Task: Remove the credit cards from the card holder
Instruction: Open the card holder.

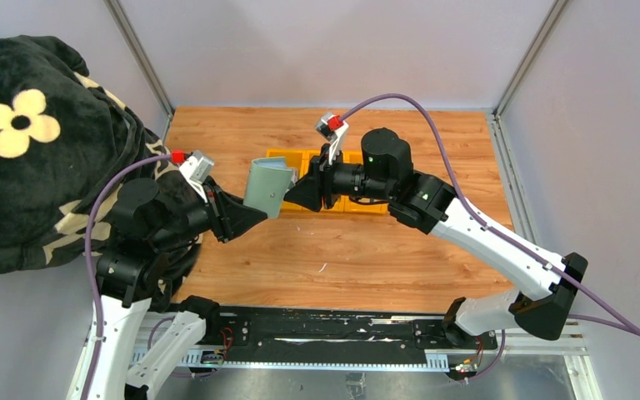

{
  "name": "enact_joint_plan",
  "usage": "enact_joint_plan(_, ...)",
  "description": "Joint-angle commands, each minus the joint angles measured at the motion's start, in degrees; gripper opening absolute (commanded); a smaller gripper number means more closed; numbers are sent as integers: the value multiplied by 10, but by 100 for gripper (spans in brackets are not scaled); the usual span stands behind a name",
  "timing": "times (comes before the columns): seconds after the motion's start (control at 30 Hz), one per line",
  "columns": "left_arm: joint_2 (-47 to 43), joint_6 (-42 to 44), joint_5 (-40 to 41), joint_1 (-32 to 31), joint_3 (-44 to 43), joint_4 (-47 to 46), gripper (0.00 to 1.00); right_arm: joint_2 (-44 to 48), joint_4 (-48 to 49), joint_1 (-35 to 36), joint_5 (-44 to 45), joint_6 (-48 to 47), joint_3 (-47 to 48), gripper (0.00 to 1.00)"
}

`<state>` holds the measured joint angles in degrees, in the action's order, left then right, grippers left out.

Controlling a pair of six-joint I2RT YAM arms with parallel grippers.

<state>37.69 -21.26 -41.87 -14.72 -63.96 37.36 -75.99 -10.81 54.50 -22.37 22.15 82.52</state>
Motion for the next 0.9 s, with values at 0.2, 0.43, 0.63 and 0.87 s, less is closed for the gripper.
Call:
enact_joint_plan(0.2,-5,-15,-50,-2,-31,-29,0,6,-19,-4,-9,-9,4,37)
enact_joint_plan(0.43,-8,-16,-92,-2,-25,-28,0,10,-12,-5,5,10,4,12)
enact_joint_plan(0.63,-17,0,-59,-2,-10,-28,14,47,30,-4,-31,13,-23,0)
enact_joint_plan(0.87,-23,27,10,-2,-3,-33,95,58,-60,24,45,-62,18,0)
